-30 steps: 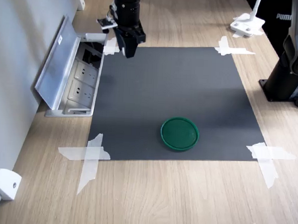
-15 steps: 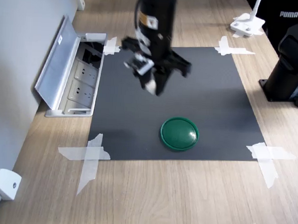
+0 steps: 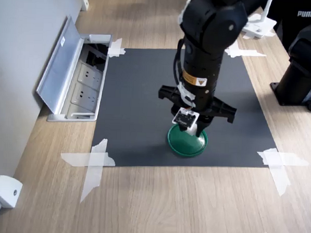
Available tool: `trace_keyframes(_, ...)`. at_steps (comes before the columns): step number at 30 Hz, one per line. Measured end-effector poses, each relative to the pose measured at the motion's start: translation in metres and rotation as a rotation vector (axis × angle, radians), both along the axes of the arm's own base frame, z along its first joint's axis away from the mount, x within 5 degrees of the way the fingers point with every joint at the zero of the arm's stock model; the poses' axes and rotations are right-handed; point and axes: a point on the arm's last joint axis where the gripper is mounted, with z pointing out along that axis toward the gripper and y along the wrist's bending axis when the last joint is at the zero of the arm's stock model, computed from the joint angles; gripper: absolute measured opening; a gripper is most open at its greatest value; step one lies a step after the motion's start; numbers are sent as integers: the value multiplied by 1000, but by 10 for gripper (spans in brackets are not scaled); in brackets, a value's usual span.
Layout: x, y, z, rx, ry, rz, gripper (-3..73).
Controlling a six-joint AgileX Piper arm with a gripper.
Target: Grasp a white terminal and put it on the green lid.
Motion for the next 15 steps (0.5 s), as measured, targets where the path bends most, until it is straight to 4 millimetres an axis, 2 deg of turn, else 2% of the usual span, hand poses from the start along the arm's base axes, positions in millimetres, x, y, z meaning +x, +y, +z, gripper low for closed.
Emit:
trace_keyframes(8, 3, 1, -7, 25, -75, 5, 328)
trace_keyframes(15, 3, 1, -9, 23, -70, 5, 328)
